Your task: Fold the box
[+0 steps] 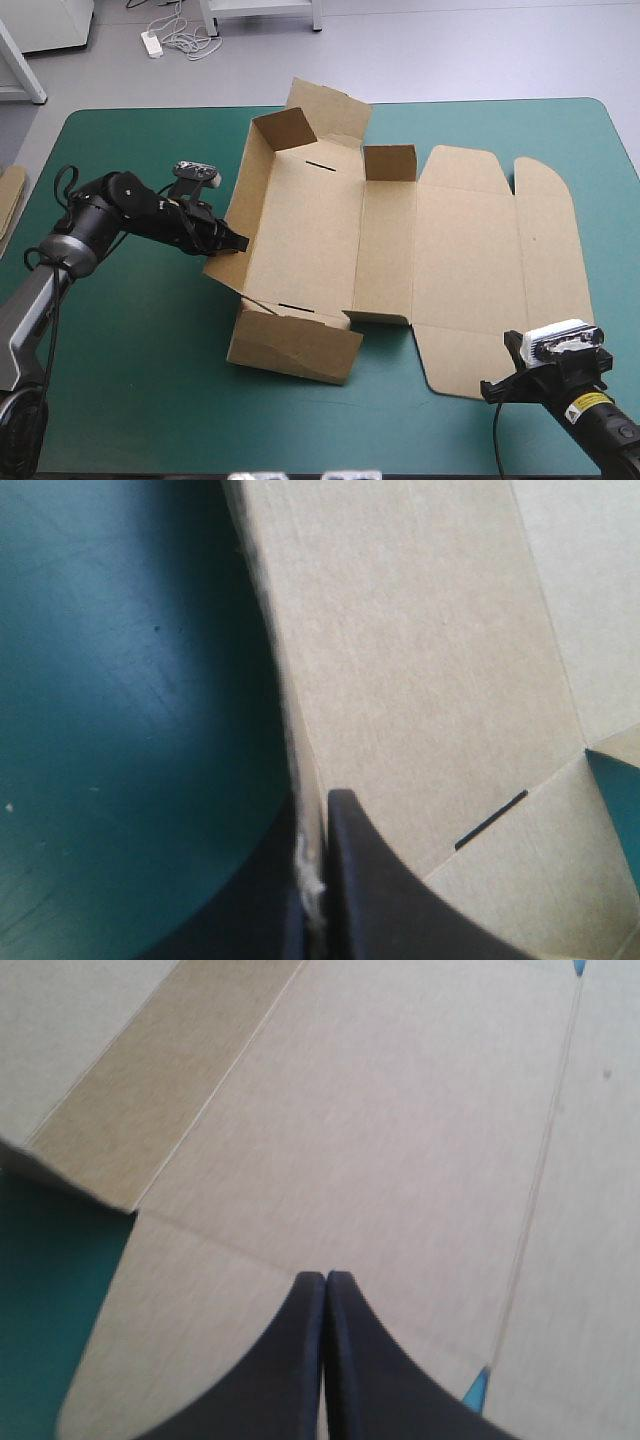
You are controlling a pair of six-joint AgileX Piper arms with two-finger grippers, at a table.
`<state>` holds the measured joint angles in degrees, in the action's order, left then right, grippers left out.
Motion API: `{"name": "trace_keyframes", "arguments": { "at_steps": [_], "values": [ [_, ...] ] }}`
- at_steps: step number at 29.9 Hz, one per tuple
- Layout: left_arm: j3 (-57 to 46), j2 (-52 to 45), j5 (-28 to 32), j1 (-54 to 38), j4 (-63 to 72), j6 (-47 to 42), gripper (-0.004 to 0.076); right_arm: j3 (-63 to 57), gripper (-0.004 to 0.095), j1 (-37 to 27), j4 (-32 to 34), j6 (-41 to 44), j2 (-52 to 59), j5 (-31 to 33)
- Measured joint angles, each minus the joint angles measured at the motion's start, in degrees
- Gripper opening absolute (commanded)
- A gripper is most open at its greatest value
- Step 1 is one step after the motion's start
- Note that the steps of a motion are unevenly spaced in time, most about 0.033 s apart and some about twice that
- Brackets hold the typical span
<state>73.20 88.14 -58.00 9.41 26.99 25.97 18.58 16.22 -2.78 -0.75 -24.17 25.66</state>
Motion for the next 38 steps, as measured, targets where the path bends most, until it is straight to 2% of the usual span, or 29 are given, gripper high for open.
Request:
{"name": "trace_keyframes", "arguments": {
  "at_steps": [4, 10, 14, 19, 27, 34, 38],
  "values": [
    [5.4, 0.0, -4.5, 7.9, -11.6, -6.7, -0.0009, 2.9, -0.0015, 0.0, 1.0, 0.0, 0.0, 2.1],
    [10.9, 0.0, -8.2, 20.4, -27.9, -10.3, -0.0009, 6.3, -0.0015, 0.0, 4.9, 4.2, 0.0, 4.8],
    [11.8, 0.0, -9.0, 28.9, -39.8, -12.6, -0.0009, 7.9, -0.0015, 0.0, 7.5, 7.2, 0.0, 6.8],
    [11.9, 0.9, -8.1, 35.4, -56.4, -15.5, -0.0009, 9.7, -0.0015, 0.0, 8.9, 7.8, 0.0, 8.4],
    [11.9, 3.1, -1.8, 36.5, -72.2, -14.6, -0.0009, 12.7, -0.0015, 0.0, 9.1, 8.3, 0.0, 10.6],
    [11.9, 3.5, 11.1, 36.5, -79.2, -12.4, -0.0009, 15.6, -0.0015, 0.0, 9.1, 8.7, -0.5, 13.1],
    [11.8, 3.8, 15.2, 36.5, -80.2, -9.3, -0.0009, 17.4, -0.0015, 0.0, 9.1, 8.7, -2.9, 14.9]
  ]
}}
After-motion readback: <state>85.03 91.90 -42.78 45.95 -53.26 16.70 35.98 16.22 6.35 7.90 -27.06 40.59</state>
